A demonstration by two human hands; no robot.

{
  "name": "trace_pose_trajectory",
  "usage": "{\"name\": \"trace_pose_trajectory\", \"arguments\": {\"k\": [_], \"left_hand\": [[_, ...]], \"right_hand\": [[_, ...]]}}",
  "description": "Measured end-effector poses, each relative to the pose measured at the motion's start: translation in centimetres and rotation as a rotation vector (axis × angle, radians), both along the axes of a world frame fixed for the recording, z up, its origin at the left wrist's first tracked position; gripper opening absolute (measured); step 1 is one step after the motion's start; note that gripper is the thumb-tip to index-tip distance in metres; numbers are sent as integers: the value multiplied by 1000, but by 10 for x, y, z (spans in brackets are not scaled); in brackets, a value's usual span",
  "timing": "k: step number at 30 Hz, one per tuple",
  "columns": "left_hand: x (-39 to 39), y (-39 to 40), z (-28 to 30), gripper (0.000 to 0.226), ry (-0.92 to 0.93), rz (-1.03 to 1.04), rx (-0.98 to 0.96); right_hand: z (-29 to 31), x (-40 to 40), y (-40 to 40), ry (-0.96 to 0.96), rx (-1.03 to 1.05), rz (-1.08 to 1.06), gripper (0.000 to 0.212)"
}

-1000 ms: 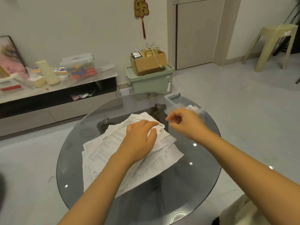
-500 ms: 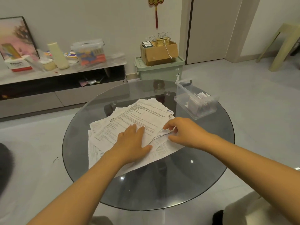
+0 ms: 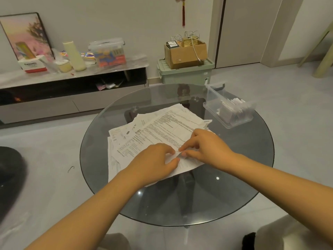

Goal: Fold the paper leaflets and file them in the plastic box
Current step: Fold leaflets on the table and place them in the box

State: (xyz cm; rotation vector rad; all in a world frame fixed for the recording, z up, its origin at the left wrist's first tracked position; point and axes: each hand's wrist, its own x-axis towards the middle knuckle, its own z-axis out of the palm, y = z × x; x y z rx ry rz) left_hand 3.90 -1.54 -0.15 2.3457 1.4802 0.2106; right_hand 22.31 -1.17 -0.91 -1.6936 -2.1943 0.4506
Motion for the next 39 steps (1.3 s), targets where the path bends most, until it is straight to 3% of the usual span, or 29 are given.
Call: {"name": "trace_pose_trajectory", "arguments": {"k": [7,12,21,23,26,30,34,36,39], "left_hand": [[-24,-13,7,40,-70,-35,-143],[-41,-16,6,14,-93,3,-89],[-38,-17,15,42,-284,166,55],[-37,-16,17,37,-332,163,53],[-39,-14,24,8,-323,167,22],[-55,-9,31,30,-253,287,63],[-66,1,31,33,-464,376,-39],[-62,3,27,45,-564,355,-128],[-51,9,18,61,-555,302,-127]], "right_hand": [[-2,9,4,29,8,-52,17],[-4,4,2,-40,85,-16,17],[-2,-13,-16,108,85,89,25],[1,-16,-19,242,38,56,19],[3,-15,-17,362,-96,-32,22],[2,-3,-9,497,-184,-179,28],[0,3,-6,605,-231,-291,19],[-1,2,-4,608,-221,-326,18],[0,0,-3,618,-199,-378,16]]}}
